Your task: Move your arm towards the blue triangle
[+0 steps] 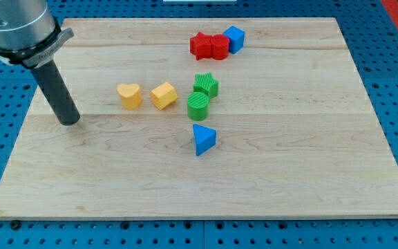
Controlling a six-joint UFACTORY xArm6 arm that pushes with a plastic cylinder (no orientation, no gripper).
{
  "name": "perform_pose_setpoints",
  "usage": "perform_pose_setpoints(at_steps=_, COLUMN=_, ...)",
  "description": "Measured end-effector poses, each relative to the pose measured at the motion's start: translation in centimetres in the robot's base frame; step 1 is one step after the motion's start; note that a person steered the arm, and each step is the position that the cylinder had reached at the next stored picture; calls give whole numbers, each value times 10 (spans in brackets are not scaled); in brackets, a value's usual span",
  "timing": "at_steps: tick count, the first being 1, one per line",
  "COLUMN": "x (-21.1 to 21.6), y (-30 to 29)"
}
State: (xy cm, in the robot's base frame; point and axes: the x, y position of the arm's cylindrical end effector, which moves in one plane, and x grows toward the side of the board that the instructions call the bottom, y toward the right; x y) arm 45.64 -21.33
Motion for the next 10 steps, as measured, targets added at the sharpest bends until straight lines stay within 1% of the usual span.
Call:
perform_pose_setpoints(at_steps=2, x=-4, y=0)
perform_pose_setpoints(at_steps=4, x=3, y=2)
perform_pose_setpoints(at_steps=5, x=3, y=20)
perform_pose_setpoints(at_steps=6, x=24, y=39)
perform_pose_setpoints(at_steps=7, x=39, y=85)
perform_pose_setpoints(at_steps=8, x=43, y=155)
perform_pose_setpoints(at_steps=9, x=73, y=169)
perform_pose_setpoints(at_steps=10, x=69, y=212)
